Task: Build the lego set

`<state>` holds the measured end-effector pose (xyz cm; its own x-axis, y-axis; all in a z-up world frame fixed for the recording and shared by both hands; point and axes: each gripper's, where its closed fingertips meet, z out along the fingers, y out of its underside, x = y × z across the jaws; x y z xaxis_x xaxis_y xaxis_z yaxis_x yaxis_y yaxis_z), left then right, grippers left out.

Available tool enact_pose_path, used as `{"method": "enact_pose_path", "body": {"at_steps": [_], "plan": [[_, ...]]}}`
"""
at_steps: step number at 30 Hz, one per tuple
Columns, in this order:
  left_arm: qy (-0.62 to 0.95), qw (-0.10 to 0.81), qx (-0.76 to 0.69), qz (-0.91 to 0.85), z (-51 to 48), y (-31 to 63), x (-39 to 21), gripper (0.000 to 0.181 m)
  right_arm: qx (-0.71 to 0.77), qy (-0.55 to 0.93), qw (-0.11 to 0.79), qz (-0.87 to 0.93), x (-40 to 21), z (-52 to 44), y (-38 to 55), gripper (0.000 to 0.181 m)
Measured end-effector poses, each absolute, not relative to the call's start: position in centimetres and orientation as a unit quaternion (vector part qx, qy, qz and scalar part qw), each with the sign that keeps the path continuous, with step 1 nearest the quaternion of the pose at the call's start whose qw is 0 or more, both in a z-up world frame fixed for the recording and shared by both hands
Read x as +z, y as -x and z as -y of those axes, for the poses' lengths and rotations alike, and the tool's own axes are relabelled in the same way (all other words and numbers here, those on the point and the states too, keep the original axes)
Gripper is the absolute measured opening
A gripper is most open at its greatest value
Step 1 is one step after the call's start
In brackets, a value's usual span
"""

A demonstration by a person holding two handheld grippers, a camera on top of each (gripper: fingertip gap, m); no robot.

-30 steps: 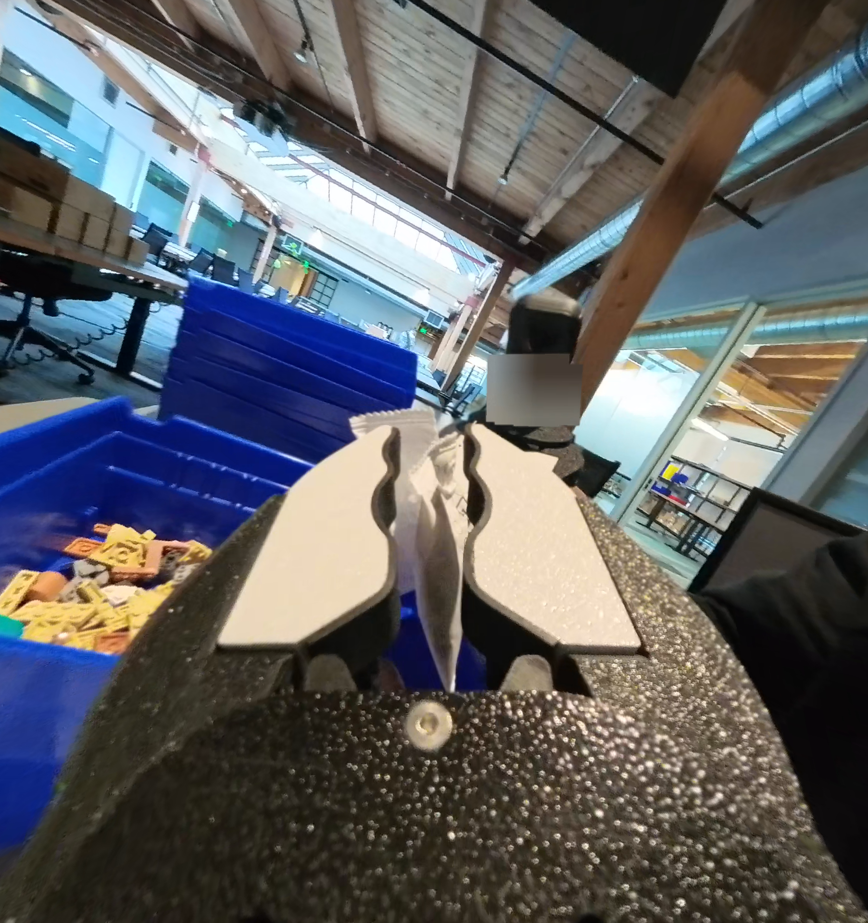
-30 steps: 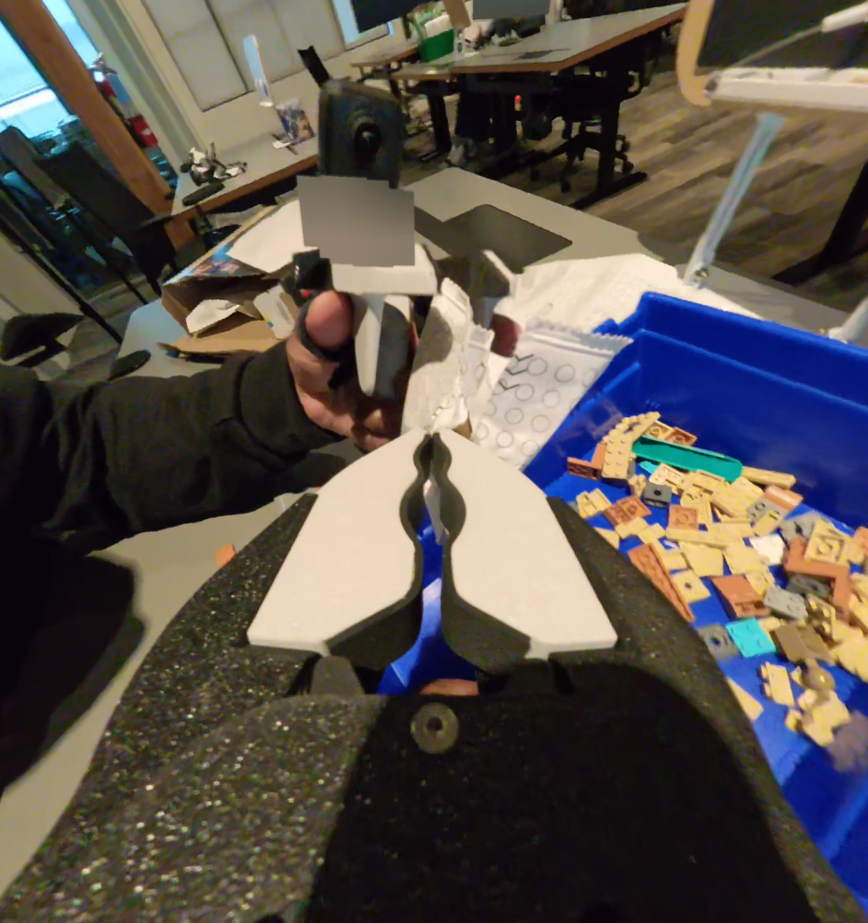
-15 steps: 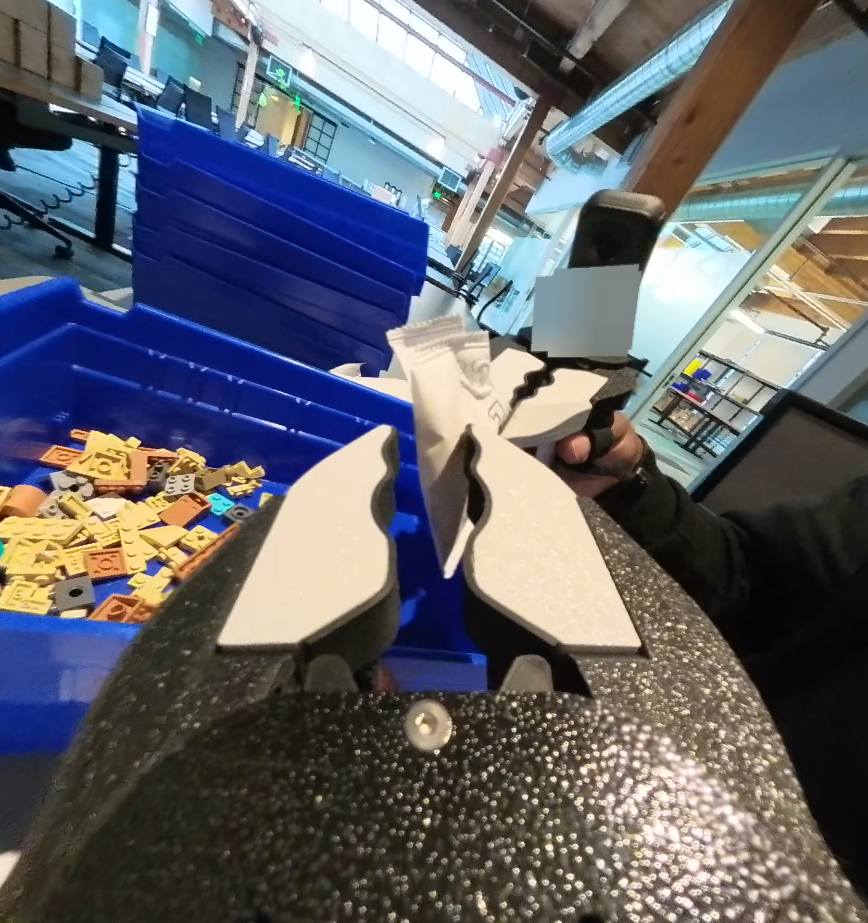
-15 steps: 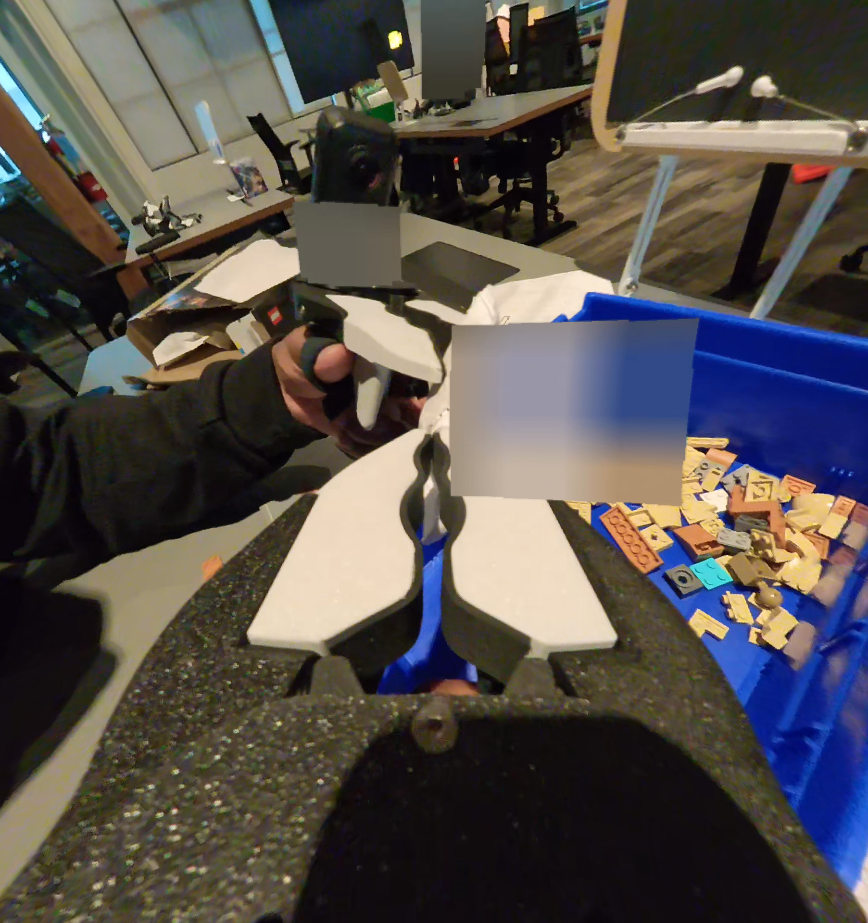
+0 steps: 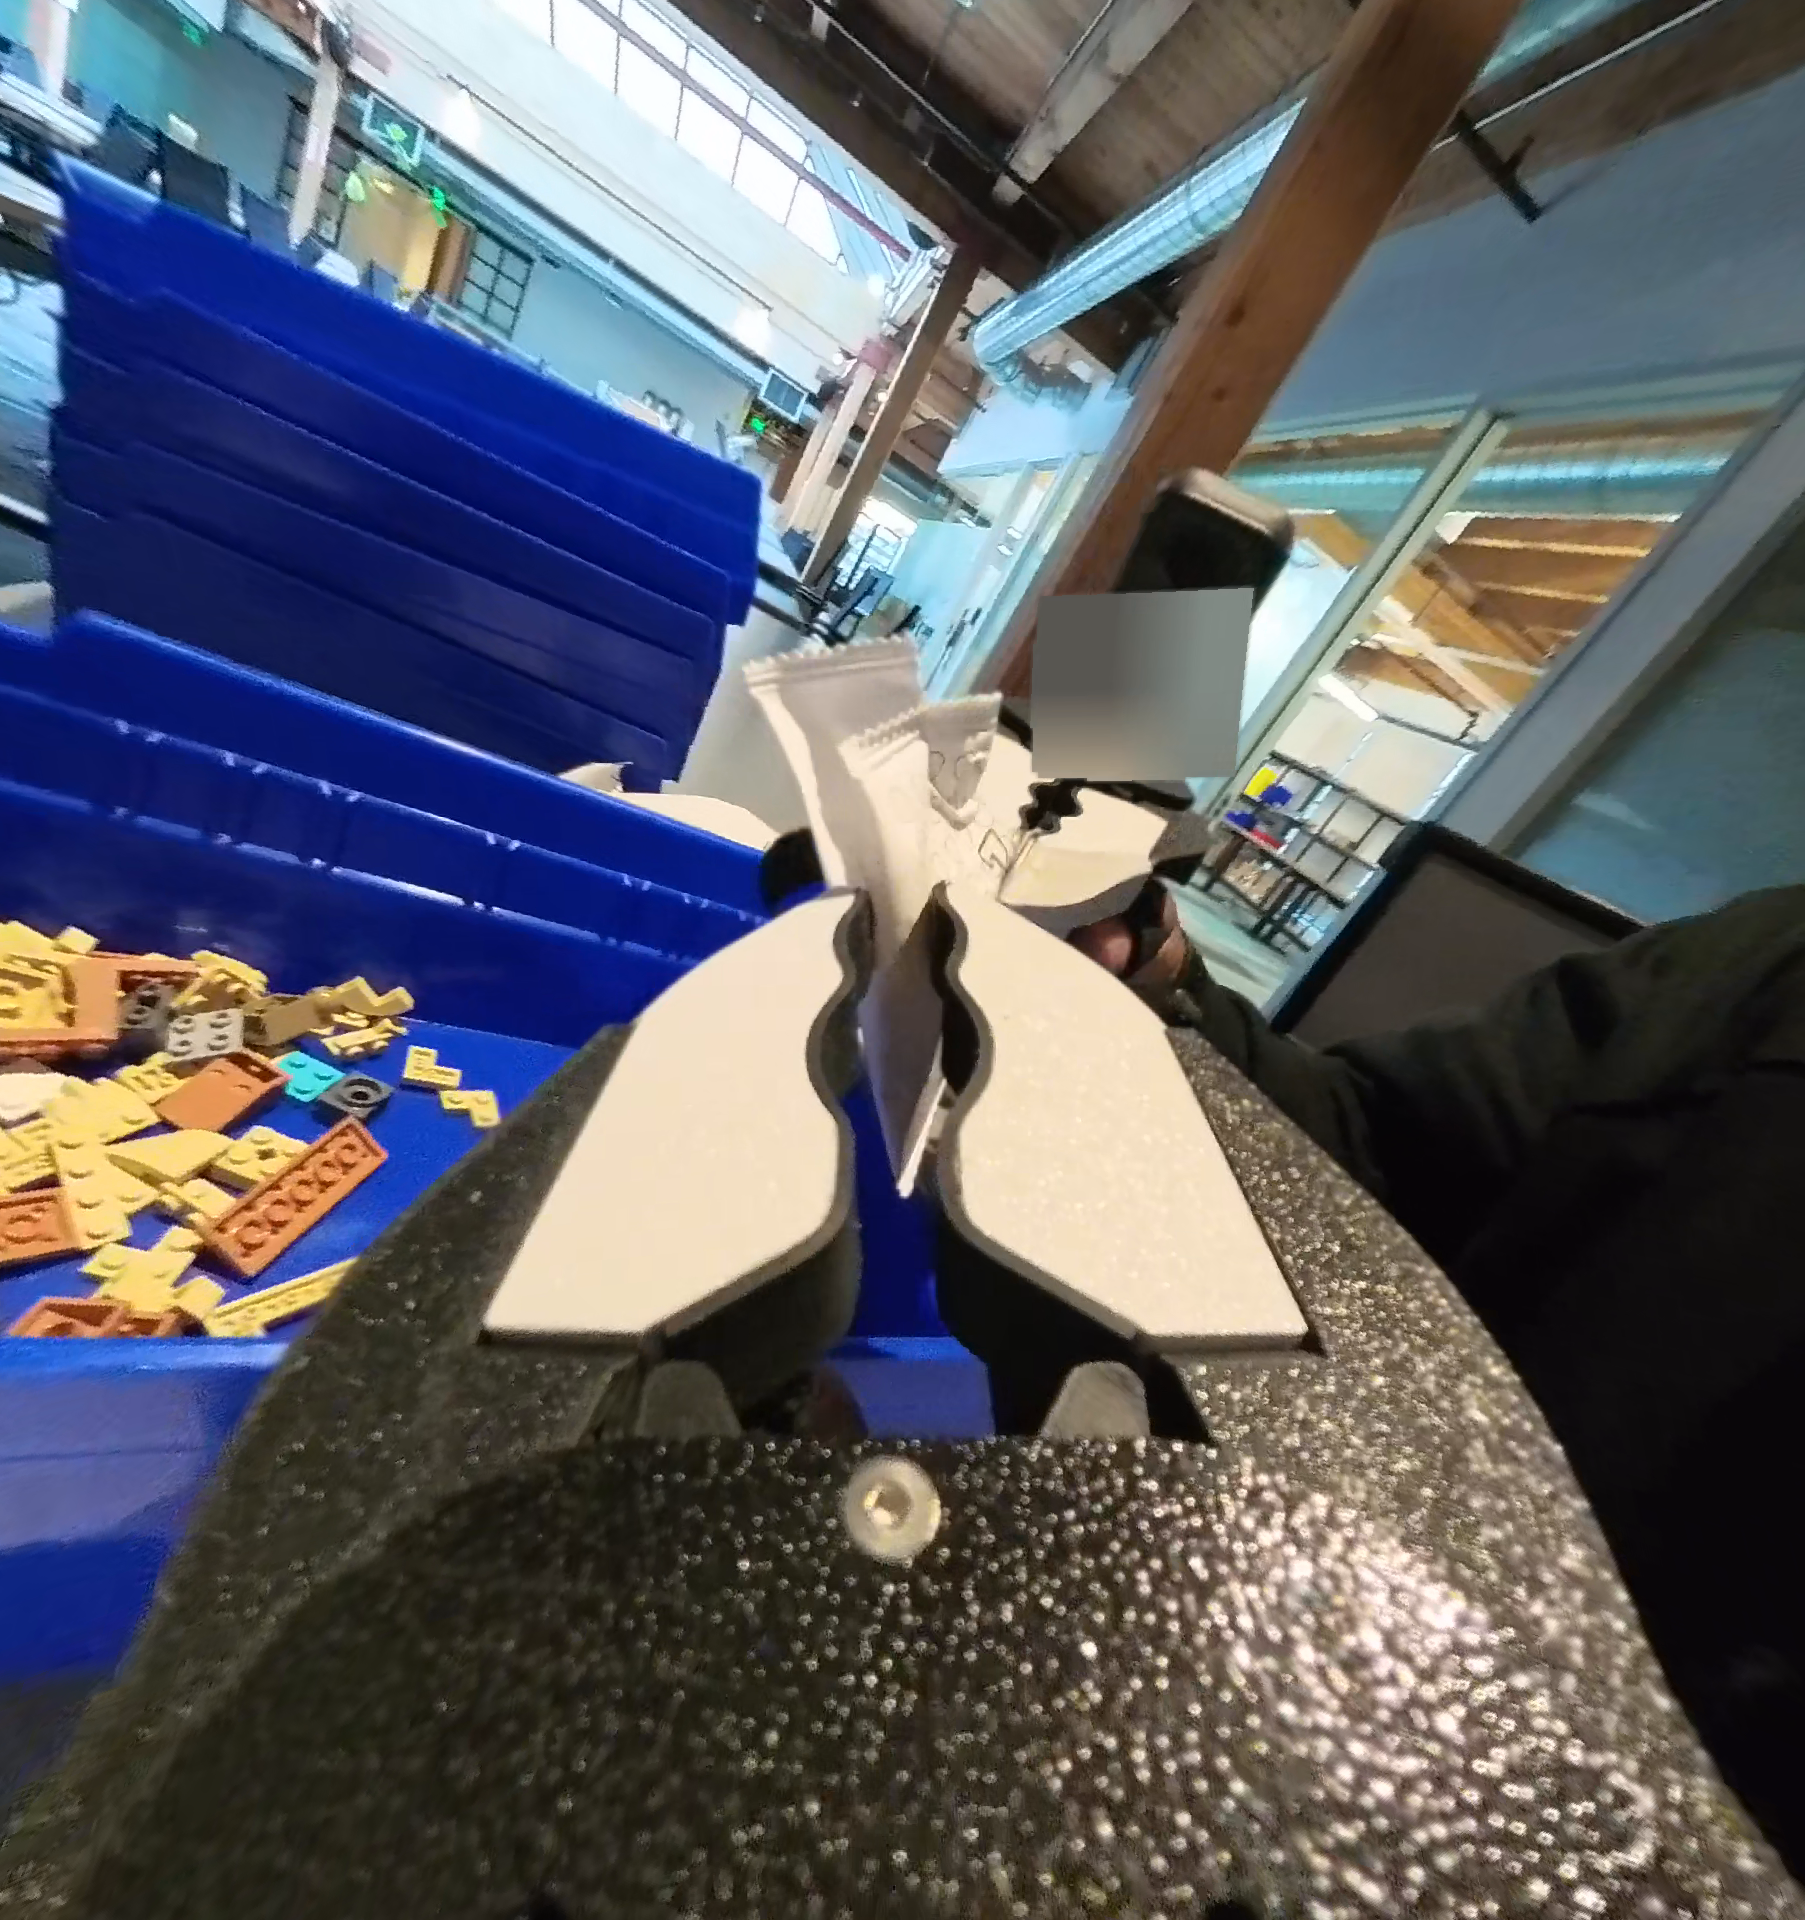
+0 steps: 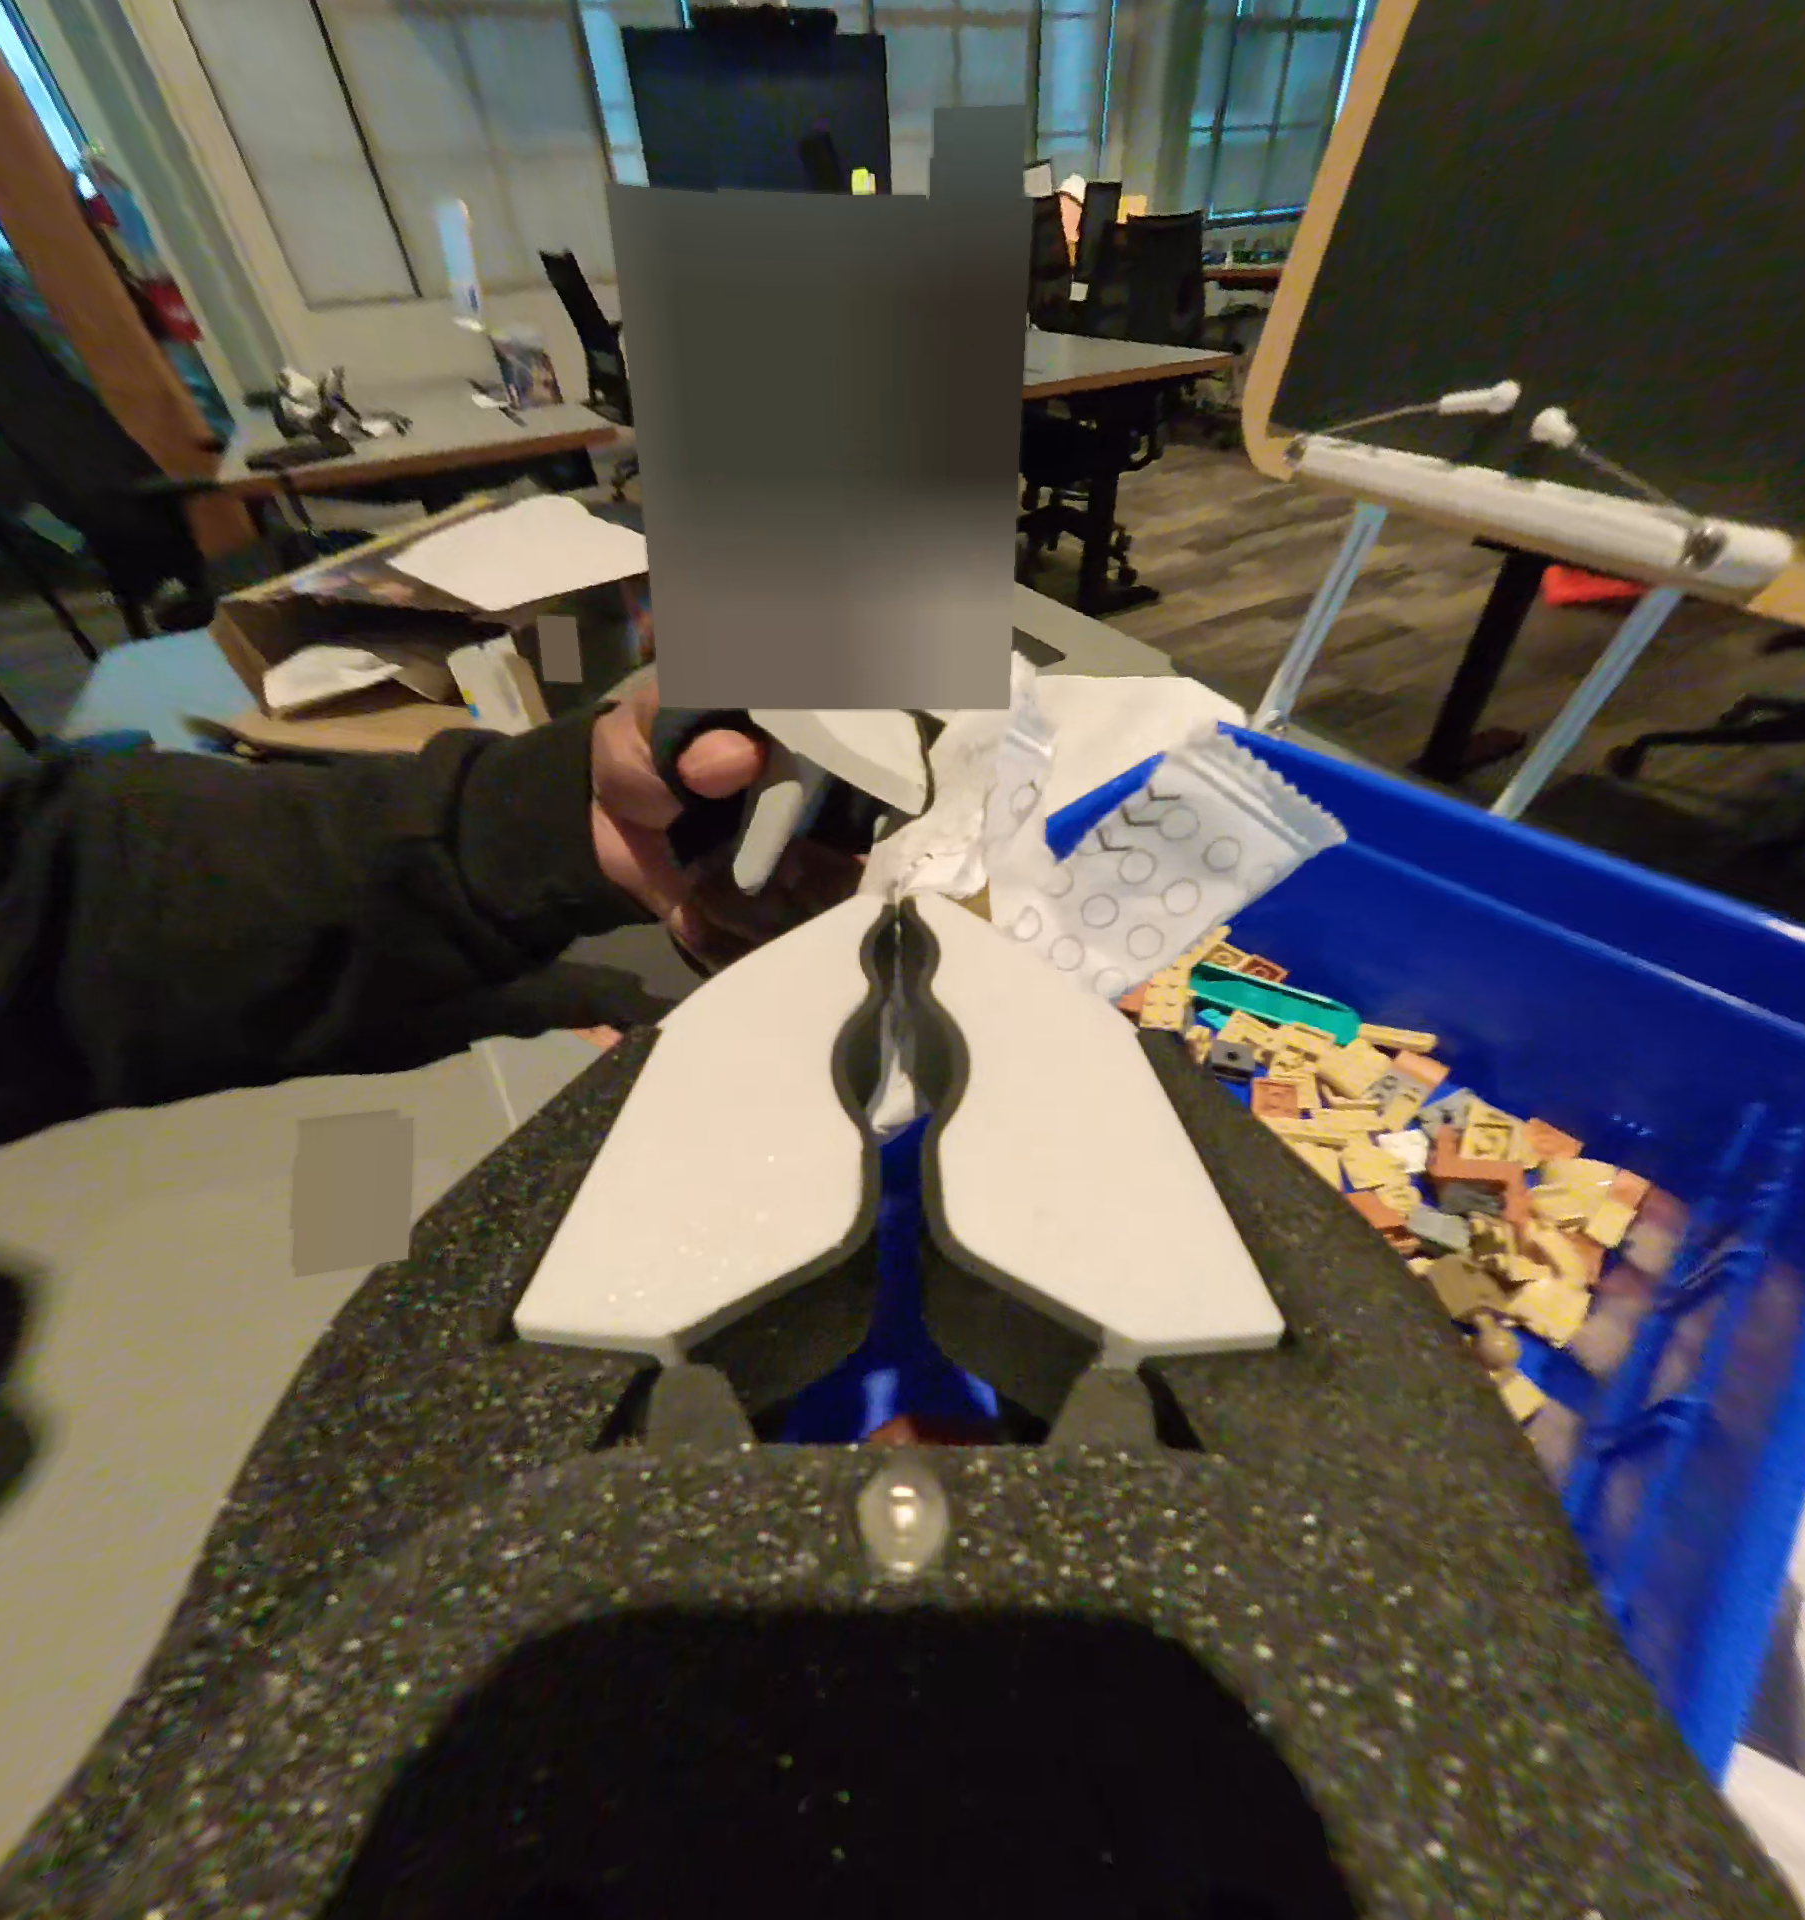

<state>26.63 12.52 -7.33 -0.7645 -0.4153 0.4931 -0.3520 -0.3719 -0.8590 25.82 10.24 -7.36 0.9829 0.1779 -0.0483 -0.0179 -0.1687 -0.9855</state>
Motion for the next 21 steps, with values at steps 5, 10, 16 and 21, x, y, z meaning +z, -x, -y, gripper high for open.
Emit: {"method": "enact_pose_path", "body": {"at_steps": [5, 10, 16, 21], "plan": [[0.336, -0.013, -0.764, -0.551, -12.3, -26.2, -7.3, 0.009, 0.092, 0.747, 0.655, 0.064, -6.6, -9.9, -25.3, 0.0], [0.311, 0.0, -0.761, -0.57, -12.1, -25.6, -7.4, 0.009, 0.174, 0.735, 0.654, 0.042, -6.6, -9.8, -24.6, 0.001], [0.299, 0.022, -0.746, -0.595, -12.1, -25.4, -7.9, 0.008, 0.161, 0.748, 0.643, 0.046, -7.2, -10.1, -24.3, 0.002], [0.315, 0.037, -0.741, -0.591, -12.2, -26.0, -8.1, 0.008, 0.056, 0.782, 0.615, 0.081, -8.3, -10.7, -24.3, 0.012]]}}
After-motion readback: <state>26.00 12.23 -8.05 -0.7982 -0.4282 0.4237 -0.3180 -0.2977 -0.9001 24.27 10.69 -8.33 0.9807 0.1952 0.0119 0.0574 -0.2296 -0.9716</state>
